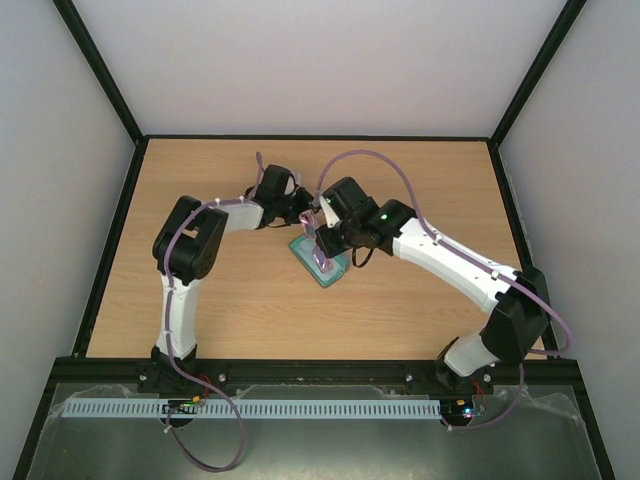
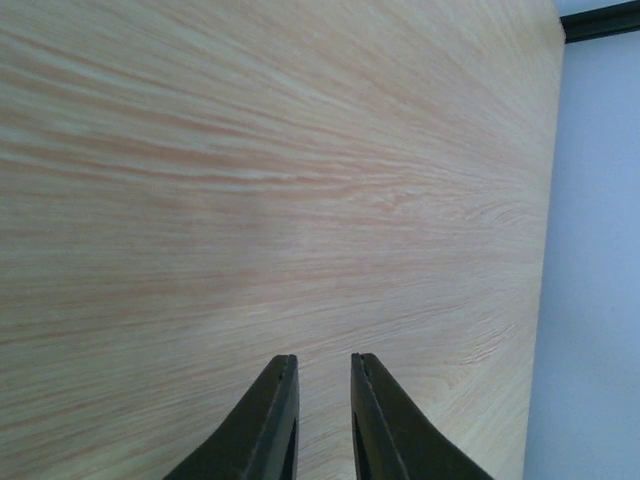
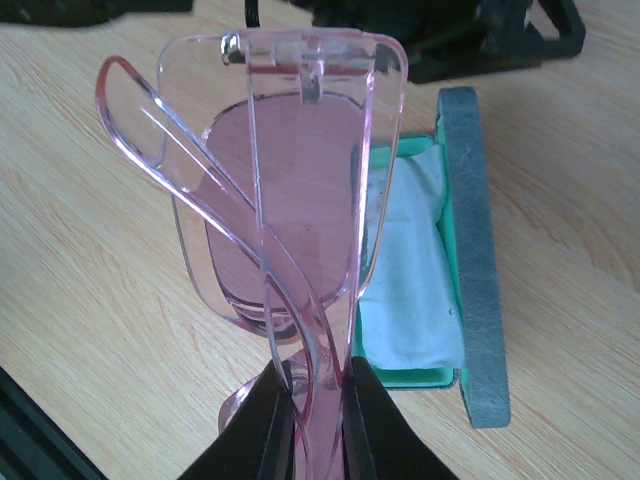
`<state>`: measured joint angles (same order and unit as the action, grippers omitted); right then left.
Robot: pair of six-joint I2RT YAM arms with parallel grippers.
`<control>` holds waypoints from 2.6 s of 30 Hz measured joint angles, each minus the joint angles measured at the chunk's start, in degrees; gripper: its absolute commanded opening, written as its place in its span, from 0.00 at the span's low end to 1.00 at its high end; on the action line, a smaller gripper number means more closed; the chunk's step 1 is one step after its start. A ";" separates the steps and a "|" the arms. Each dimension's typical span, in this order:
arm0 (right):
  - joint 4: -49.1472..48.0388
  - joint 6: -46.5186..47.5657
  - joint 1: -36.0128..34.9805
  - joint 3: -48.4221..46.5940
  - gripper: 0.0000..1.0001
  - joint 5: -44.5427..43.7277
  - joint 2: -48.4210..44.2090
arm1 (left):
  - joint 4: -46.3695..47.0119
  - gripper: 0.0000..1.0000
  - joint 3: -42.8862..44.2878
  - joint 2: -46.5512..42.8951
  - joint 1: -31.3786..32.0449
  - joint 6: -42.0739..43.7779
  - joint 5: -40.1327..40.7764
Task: Organize the sunglasses
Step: Place the sunglasses in the sunglasses case.
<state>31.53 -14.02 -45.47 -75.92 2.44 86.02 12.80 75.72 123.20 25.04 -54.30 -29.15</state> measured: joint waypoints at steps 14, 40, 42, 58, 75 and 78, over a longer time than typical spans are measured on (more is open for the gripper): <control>6.12 1.25 -4.42 -8.39 0.01 -4.63 15.43 | 2.78 0.62 -22.97 -17.79 -14.82 0.20 -0.83; 10.99 4.81 -4.44 -17.44 0.01 -18.91 34.53 | 0.07 0.62 -36.00 -33.11 -14.08 4.33 -1.27; 11.02 4.83 -4.44 -17.44 0.01 -19.04 35.43 | 0.04 0.62 -36.00 -33.11 -14.08 4.39 -1.27; 11.17 5.66 -4.92 -17.44 0.01 -18.80 35.98 | 0.09 0.61 -36.00 -32.92 -14.45 5.05 -1.51; 13.64 6.08 -6.25 -19.19 0.16 -20.92 38.10 | 0.07 0.61 -35.98 -32.41 -14.47 5.27 -2.14; 13.90 5.88 -6.25 -19.30 0.23 -21.00 38.07 | 0.07 0.61 -35.98 -32.41 -14.47 5.27 -2.14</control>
<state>45.43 -8.14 -51.72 -95.22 -18.57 124.09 12.86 39.75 90.78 10.57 -49.04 -31.29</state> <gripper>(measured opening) 0.176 0.609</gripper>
